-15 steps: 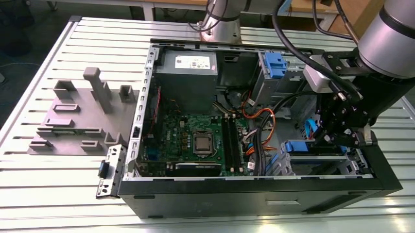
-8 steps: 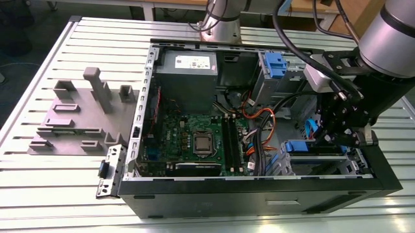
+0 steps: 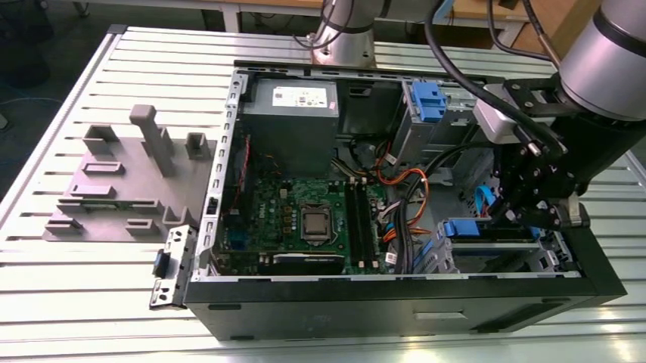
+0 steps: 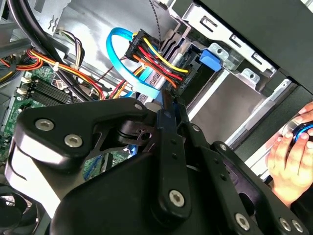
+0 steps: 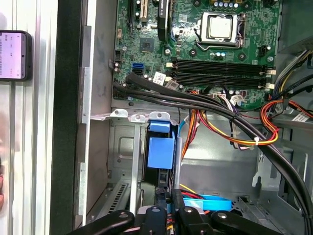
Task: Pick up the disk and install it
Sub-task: 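Insert the second disk wire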
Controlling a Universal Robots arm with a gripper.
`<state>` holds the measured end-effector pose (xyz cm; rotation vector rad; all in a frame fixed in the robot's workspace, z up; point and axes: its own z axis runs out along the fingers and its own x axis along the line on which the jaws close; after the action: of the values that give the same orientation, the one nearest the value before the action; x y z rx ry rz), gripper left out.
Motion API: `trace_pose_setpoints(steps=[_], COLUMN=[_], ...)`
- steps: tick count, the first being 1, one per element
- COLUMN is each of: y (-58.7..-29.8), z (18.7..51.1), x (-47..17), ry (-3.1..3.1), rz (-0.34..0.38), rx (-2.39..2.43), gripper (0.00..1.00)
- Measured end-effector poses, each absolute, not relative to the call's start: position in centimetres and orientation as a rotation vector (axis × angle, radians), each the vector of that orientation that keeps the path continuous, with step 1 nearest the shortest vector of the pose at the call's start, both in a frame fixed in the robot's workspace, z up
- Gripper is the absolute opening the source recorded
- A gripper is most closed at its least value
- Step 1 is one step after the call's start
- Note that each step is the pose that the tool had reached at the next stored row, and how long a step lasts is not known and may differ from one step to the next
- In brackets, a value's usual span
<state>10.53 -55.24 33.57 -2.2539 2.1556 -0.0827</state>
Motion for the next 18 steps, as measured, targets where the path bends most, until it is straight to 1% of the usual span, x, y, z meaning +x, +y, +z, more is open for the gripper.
trace_pose_setpoints(steps=[7, 18], y=[-55.50, -55.69], z=[33.57, 33.50], x=[10.53, 10.53], ry=[2.147, 2.148], rz=[-0.058, -0.057], rx=[-2.240, -2.239], gripper=[0.16, 0.16])
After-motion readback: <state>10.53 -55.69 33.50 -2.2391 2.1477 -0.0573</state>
